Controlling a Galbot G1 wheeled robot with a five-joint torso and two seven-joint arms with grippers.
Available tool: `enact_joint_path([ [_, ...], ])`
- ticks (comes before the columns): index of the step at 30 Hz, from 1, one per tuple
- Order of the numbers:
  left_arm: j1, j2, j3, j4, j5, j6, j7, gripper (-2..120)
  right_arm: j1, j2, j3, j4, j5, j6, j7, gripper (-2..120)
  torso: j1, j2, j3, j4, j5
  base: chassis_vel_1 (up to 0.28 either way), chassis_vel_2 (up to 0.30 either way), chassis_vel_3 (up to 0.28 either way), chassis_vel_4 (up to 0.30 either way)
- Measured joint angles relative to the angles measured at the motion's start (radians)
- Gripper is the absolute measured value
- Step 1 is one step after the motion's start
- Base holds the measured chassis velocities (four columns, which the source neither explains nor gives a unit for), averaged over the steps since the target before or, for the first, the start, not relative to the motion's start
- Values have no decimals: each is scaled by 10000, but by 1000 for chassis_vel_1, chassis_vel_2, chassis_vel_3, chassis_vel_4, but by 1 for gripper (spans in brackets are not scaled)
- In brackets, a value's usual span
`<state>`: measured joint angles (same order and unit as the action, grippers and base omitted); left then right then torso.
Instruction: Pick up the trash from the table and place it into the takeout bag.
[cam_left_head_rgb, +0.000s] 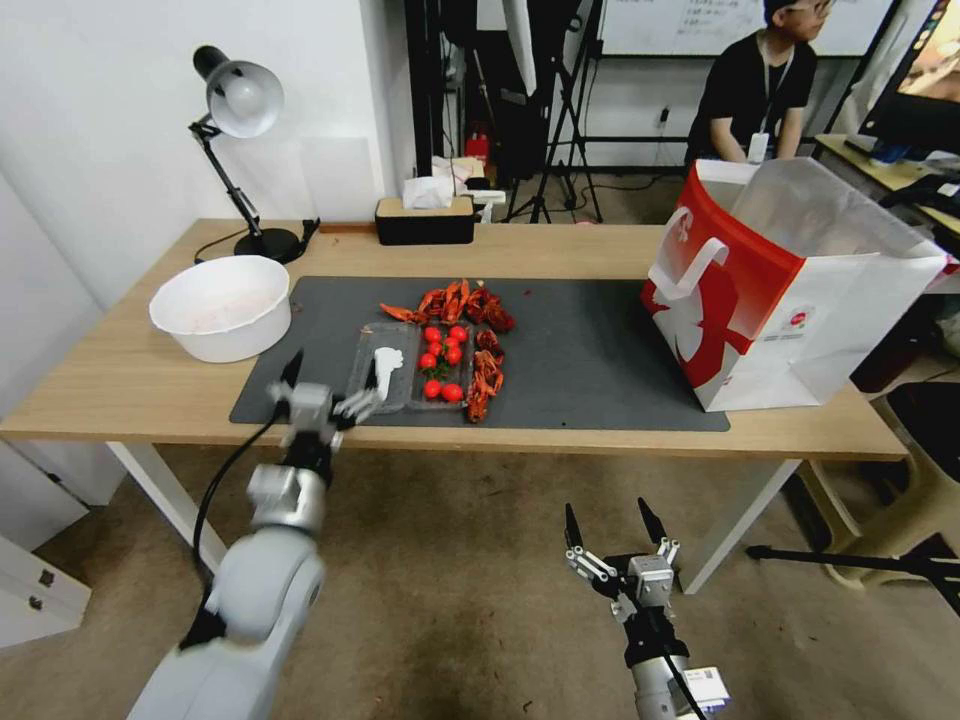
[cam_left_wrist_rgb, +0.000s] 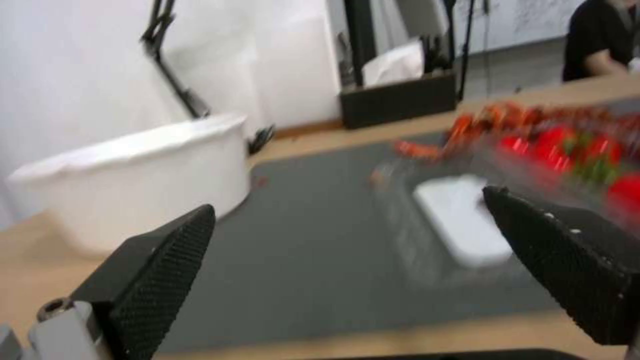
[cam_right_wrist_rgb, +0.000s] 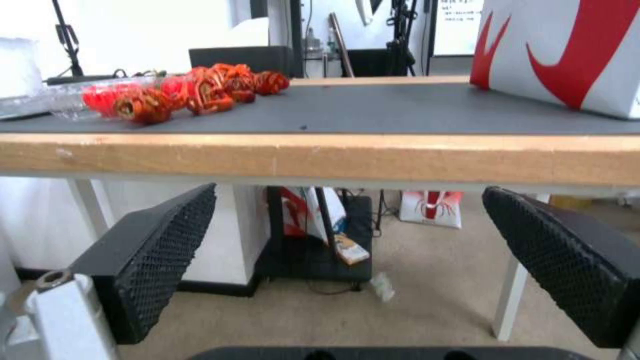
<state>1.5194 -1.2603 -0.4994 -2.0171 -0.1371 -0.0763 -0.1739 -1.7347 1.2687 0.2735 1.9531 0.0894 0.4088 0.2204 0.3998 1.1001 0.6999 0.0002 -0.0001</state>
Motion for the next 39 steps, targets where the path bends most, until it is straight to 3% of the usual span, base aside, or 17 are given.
enact_joint_path([
  [5,1004,-381,-484,-242,22,-277,26,100,72,-74,58,64,88,3,-93,100,0,0,0,-1,2,0,0,0,0],
  [12,1488,-880,-404,-162,286,-579,-16,100,272,-113,65,63,335,27,-272,100,0,0,1,-2,0,0,0,0,0],
  [39,1476,-1336,-144,163,354,-809,117,100,719,-70,159,33,782,221,-587,100,3,-2,2,-2,1,0,0,0,0],
])
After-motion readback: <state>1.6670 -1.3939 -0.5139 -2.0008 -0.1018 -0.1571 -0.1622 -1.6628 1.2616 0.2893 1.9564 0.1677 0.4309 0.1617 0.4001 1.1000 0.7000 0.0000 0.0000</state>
